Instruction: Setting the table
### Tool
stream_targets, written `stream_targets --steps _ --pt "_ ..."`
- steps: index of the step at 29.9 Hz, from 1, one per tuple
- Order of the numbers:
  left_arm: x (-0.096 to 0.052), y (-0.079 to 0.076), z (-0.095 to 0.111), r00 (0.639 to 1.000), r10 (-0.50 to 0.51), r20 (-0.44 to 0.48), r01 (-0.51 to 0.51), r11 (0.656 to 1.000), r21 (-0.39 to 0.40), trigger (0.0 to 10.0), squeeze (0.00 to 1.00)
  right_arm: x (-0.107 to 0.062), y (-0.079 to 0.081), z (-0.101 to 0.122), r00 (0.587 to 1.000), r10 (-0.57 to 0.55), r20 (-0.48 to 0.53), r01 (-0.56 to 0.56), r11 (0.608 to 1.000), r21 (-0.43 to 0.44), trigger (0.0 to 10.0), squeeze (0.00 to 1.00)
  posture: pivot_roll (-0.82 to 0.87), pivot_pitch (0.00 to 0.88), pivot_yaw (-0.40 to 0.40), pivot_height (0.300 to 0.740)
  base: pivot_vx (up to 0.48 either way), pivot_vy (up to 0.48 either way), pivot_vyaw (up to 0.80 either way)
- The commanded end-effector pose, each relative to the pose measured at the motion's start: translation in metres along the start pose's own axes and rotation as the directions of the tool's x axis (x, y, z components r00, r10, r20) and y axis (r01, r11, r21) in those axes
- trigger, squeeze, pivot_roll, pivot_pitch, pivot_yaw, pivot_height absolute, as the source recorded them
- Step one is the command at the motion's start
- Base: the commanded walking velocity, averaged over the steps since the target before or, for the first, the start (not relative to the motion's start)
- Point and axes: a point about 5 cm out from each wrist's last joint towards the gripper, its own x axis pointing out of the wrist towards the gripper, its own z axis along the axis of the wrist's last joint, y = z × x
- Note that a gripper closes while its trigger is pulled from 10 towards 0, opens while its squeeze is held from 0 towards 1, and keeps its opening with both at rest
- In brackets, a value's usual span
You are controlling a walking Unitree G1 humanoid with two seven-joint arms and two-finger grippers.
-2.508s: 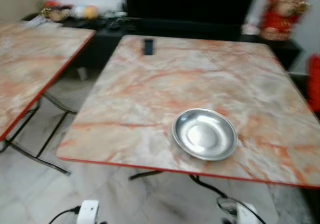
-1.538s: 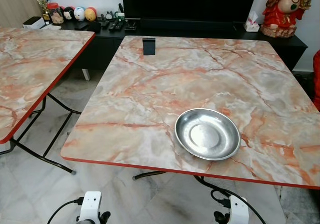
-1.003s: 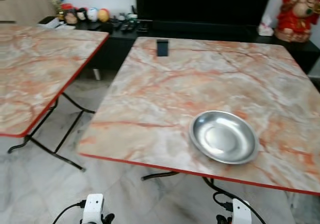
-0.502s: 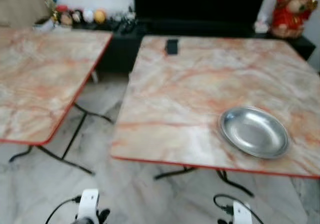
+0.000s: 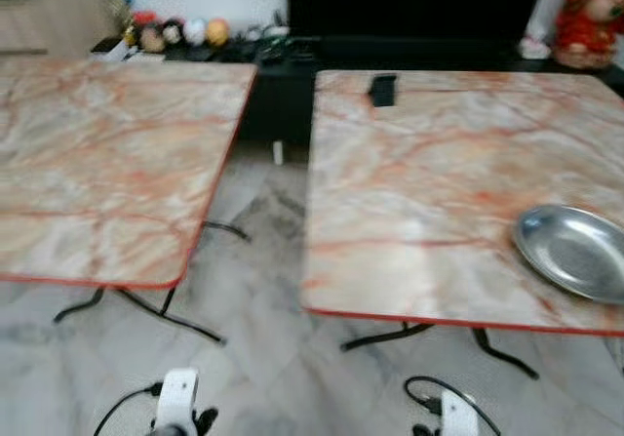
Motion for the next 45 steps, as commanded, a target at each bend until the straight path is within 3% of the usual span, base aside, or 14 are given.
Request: stream_targets --steps 1,4,7,12,22,30,39,45 --pt "0.004 -0.016 0.008 1.0 -0.029 0.012 0.029 1.0 0.007 10.0 0.0 -0.003 -0.014 -0.003 0.999 -0.037 -0.011 0.037 0.999 -0.01 10.0 0.0 0.0 0.0 -0.013 0.736 0.0 0.442 0.0" --pt "0.007 -0.026 0.017 0.999 -0.04 0.032 0.04 0.999 0.008 10.0 0.0 -0.003 -0.017 -0.003 0.999 -0.032 -0.013 0.032 0.999 -0.022 10.0 0.0 0.0 0.0 -0.014 0.736 0.0 0.441 0.0" --pt "0.007 -0.025 0.021 0.998 -0.041 0.04 0.041 0.999 0.009 10.0 0.0 -0.003 -0.017 -0.003 0.999 -0.032 -0.013 0.032 0.999 -0.03 10.0 0.0 0.0 0.0 -0.014 0.736 0.0 0.439 0.0" --pt "0.003 -0.004 0.016 0.999 -0.021 0.032 0.021 1.0 0.005 10.0 0.0 -0.003 -0.018 -0.003 0.999 -0.031 -0.019 0.03 0.998 -0.046 10.0 0.0 0.0 0.0 -0.018 0.736 0.0 0.431 0.0" --pt "0.0 0.003 0.002 1.0 -0.008 0.004 0.008 1.0 0.0 10.0 0.0 -0.003 -0.018 -0.002 1.0 -0.018 -0.016 0.016 0.996 -0.084 10.0 0.0 0.0 0.0 -0.018 0.736 0.0 0.422 0.1" --pt "0.004 -0.009 0.013 0.999 -0.024 0.025 0.024 1.0 0.006 10.0 0.0 -0.003 -0.017 -0.003 1.0 -0.016 -0.018 0.015 0.999 -0.04 10.0 0.0 0.0 0.0 -0.016 0.736 0.0 0.423 0.2" --pt "0.003 -0.009 0.008 1.0 -0.022 0.017 0.022 1.0 0.006 10.0 0.0 -0.003 -0.017 -0.002 1.0 -0.017 -0.008 0.017 1.0 -0.015 10.0 0.0 0.0 0.0 -0.015 0.736 0.0 0.423 0.0" --pt "0.004 -0.014 0.011 0.999 -0.03 0.026 0.03 1.0 0.008 10.0 0.0 -0.003 -0.017 -0.002 1.0 -0.015 -0.01 0.014 0.998 -0.058 10.0 0.0 0.0 0.0 -0.014 0.736 0.0 0.475 0.0"
